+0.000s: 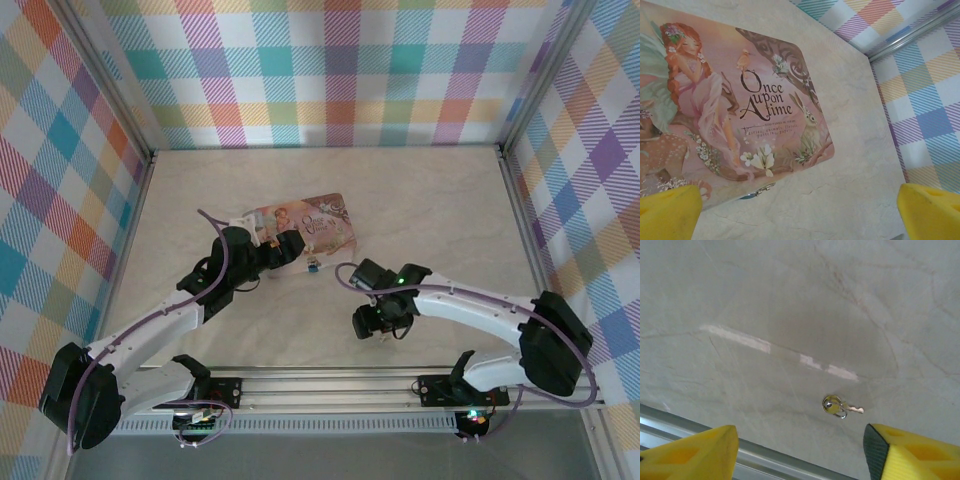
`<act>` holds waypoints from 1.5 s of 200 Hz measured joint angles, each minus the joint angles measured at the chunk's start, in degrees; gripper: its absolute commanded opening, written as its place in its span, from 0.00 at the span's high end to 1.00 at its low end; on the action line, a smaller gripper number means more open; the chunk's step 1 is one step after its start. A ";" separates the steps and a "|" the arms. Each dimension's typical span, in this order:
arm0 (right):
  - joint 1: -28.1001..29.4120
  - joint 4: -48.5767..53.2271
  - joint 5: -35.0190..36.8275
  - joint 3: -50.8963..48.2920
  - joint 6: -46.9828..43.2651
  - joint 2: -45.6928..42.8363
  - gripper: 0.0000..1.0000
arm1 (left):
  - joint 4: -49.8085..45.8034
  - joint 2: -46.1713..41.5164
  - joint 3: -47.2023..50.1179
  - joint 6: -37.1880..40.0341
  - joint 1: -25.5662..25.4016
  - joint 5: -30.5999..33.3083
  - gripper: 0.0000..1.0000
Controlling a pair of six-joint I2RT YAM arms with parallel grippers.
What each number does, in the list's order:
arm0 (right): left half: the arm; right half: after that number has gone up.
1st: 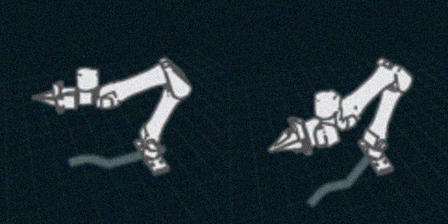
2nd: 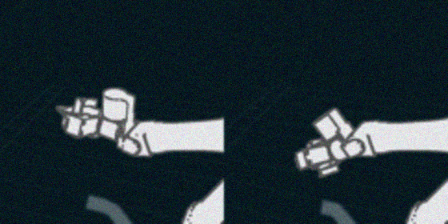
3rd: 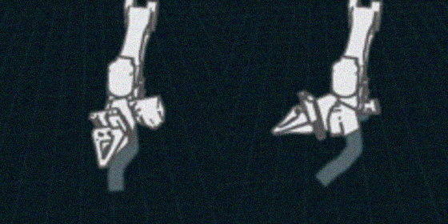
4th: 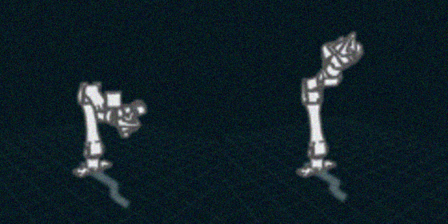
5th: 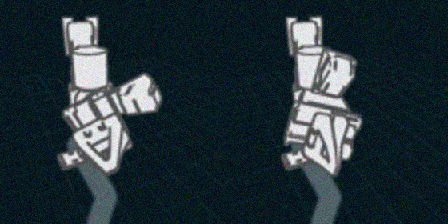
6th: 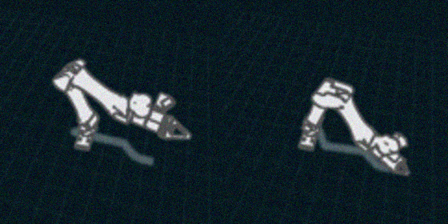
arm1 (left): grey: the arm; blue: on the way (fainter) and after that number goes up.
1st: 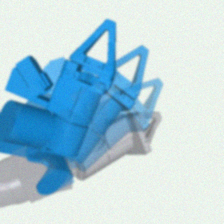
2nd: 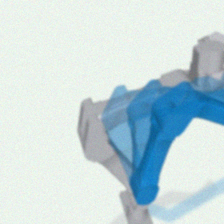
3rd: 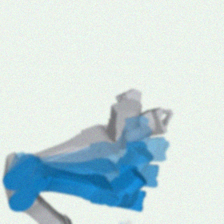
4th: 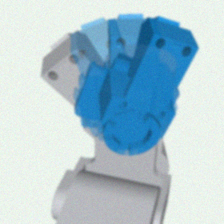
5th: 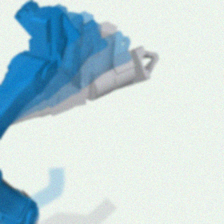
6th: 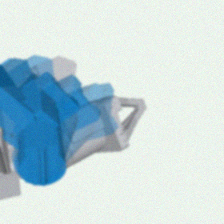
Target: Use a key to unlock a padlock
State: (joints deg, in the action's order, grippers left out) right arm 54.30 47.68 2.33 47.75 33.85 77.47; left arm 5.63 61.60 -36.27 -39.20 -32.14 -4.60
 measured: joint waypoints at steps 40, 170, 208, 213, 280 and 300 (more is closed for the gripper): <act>0.70 0.00 0.26 -1.68 1.51 2.78 0.43 | -1.31 -0.59 -0.33 0.13 -0.04 0.83 0.00; 0.92 -0.28 2.21 -2.56 2.16 6.73 0.63 | -1.46 -2.58 -0.33 0.44 -0.04 0.81 0.00; 0.92 -1.18 2.19 -2.56 2.14 8.28 0.66 | -1.49 -2.58 -0.33 0.48 -0.04 0.81 0.00; 0.92 -1.33 2.19 -2.60 2.14 8.46 0.67 | -1.49 -2.58 -0.33 0.50 -0.04 0.81 0.00; 0.92 -1.97 2.38 -2.64 1.90 9.75 0.78 | -1.60 -2.58 -0.44 1.07 -0.04 0.81 0.00; 0.92 -2.14 2.34 -2.58 1.75 9.77 0.82 | -2.25 -2.58 -0.74 1.07 -0.04 0.81 0.00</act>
State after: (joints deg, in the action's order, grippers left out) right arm 55.22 45.54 4.67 45.17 35.59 87.24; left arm 3.38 59.02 -37.01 -38.13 -32.18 -3.79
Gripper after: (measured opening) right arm 0.201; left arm 0.999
